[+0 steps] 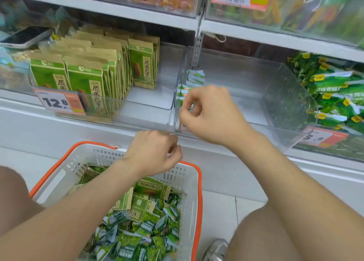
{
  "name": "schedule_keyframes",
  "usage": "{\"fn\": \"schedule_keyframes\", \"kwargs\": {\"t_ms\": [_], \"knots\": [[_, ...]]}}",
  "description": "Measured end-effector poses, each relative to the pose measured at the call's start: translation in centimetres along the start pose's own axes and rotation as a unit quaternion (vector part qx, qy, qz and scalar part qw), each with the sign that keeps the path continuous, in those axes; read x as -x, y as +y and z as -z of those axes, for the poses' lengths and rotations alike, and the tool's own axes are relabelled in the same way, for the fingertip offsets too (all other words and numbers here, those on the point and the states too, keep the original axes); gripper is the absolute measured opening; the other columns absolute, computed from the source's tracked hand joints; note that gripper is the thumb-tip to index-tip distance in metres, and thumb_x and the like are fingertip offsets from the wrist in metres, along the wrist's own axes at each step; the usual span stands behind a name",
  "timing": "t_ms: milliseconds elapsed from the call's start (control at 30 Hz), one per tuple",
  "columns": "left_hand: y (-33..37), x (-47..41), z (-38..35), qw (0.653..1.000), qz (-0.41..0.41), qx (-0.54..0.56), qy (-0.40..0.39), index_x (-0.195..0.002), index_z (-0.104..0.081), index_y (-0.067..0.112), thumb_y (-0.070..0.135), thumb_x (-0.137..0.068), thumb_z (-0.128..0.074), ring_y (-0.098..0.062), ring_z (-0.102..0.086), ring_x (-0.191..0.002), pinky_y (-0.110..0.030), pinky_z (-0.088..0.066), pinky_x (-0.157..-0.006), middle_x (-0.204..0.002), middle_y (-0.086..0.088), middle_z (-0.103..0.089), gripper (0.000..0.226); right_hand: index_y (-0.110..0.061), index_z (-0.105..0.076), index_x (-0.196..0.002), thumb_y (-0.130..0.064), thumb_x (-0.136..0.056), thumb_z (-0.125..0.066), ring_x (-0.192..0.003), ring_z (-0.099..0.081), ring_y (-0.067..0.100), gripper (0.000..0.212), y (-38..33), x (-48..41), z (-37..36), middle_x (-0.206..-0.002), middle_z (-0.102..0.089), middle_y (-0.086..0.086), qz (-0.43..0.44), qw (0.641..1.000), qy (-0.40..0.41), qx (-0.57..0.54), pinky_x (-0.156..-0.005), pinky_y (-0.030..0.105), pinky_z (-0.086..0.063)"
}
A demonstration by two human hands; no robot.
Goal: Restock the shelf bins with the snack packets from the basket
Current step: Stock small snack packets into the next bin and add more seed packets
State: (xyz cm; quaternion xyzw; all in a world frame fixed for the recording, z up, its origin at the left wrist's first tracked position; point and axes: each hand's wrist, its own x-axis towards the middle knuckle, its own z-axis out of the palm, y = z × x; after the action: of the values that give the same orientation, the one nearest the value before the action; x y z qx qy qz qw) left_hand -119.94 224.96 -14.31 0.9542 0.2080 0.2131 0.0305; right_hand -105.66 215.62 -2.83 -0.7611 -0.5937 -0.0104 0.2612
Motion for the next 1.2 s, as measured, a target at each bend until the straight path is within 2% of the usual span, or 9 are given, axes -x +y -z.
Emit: {"fn": "schedule_keyframes", "kwargs": {"t_ms": [167,333,400,467,533,633,867,1067,1200], "knots": [[0.5,2.8,-4.6,0.934,0.009,-0.032,-0.356,-0.091,-0.069,0.022,0.042,-0.093,-0.054,-0.028,-0.066,-0.084,-0.034,-0.051,-0.069,-0.086,0.000,-0.066,0.025,-0.022,-0.068,-0.087,-0.035,-0.089,-0.062,-0.090,-0.065,0.028,0.014,-0.3,4.2,-4.0,-0.089,-0.064,0.000,0.044,0.934,-0.319,0.154,-0.073,0.042,-0.059],[1.0,7.3,-10.5,0.850,-0.027,-0.045,-0.524,-0.103,-0.062,0.017,0.028,-0.100,-0.054,-0.028,-0.062,-0.093,-0.044,-0.057,-0.078,-0.105,-0.003,-0.063,0.013,-0.017,-0.043,-0.072,-0.023,-0.099,-0.056,-0.061,-0.048,0.017,0.030,0.2,7.4,-8.2,-0.077,-0.050,0.001,0.057,0.837,-0.495,0.225,-0.050,0.028,-0.037],[1.2,9.3,-12.7,0.820,-0.077,-0.056,-0.564,-0.148,-0.045,0.022,0.013,-0.100,-0.056,-0.034,-0.062,-0.115,-0.048,-0.056,-0.081,-0.149,-0.010,-0.048,0.049,-0.017,-0.043,-0.074,-0.023,-0.100,-0.057,-0.063,-0.050,0.016,0.030,0.5,7.7,-9.2,-0.079,-0.054,0.001,0.061,0.827,-0.508,0.232,-0.050,0.029,-0.037],[1.8,10.6,-13.9,0.786,-0.133,-0.086,-0.597,-0.160,-0.026,0.031,-0.005,-0.094,-0.061,-0.041,-0.058,-0.123,-0.047,-0.052,-0.073,-0.167,-0.013,-0.021,0.084,-0.016,-0.046,-0.077,-0.021,-0.100,-0.056,-0.067,-0.054,0.020,0.026,0.7,7.6,-9.8,-0.080,-0.055,0.002,0.069,0.835,-0.500,0.221,-0.052,0.029,-0.039],[2.6,11.1,-14.2,0.778,-0.177,-0.122,-0.590,-0.159,-0.031,0.027,-0.009,-0.092,-0.064,-0.045,-0.053,-0.128,-0.052,-0.055,-0.085,-0.169,-0.020,-0.014,0.082,-0.014,-0.057,-0.094,-0.022,-0.100,-0.054,-0.079,-0.061,0.023,0.010,1.0,7.2,-10.1,-0.091,-0.060,0.004,0.070,0.846,-0.487,0.205,-0.057,0.031,-0.045],[3.1,11.3,-14.9,0.803,-0.172,-0.132,-0.555,-0.140,-0.054,0.008,0.004,-0.102,-0.061,-0.039,-0.064,-0.115,-0.048,-0.057,-0.086,-0.151,-0.024,-0.042,0.040,-0.017,-0.061,-0.125,-0.026,-0.099,-0.054,-0.096,-0.067,0.027,0.028,1.1,6.8,-10.1,-0.112,-0.066,0.005,0.073,0.849,-0.486,0.195,-0.076,0.039,-0.059],[1.6,9.7,-15.5,0.852,0.011,-0.004,-0.523,-0.110,-0.073,0.009,0.013,-0.100,-0.068,-0.026,-0.070,-0.103,-0.039,-0.058,-0.085,-0.115,-0.009,-0.072,0.013,-0.018,-0.064,-0.126,-0.029,-0.099,-0.054,-0.099,-0.069,0.027,0.031,1.6,5.9,-10.5,-0.114,-0.068,0.007,0.083,0.851,-0.477,0.205,-0.071,0.037,-0.058],[-0.1,7.2,-12.0,0.888,0.139,0.190,-0.396,-0.105,-0.069,0.022,0.006,-0.096,-0.069,-0.013,-0.068,-0.087,-0.024,-0.054,-0.076,-0.095,0.005,-0.070,0.018,-0.014,-0.047,-0.072,-0.016,-0.101,-0.053,-0.063,-0.049,0.021,0.029,1.0,4.3,-8.1,-0.077,-0.052,0.005,0.070,0.856,-0.464,0.218,-0.053,0.031,-0.037],[-0.4,3.5,-7.4,0.901,0.186,0.294,-0.259,-0.091,-0.074,0.027,0.007,-0.092,-0.074,-0.013,-0.071,-0.081,-0.026,-0.059,-0.077,-0.089,0.003,-0.073,0.020,-0.019,-0.040,-0.070,-0.019,-0.102,-0.057,-0.067,-0.050,0.020,0.036,1.5,3.6,-5.6,-0.074,-0.047,0.001,0.055,0.856,-0.452,0.244,-0.052,0.031,-0.034]]}}
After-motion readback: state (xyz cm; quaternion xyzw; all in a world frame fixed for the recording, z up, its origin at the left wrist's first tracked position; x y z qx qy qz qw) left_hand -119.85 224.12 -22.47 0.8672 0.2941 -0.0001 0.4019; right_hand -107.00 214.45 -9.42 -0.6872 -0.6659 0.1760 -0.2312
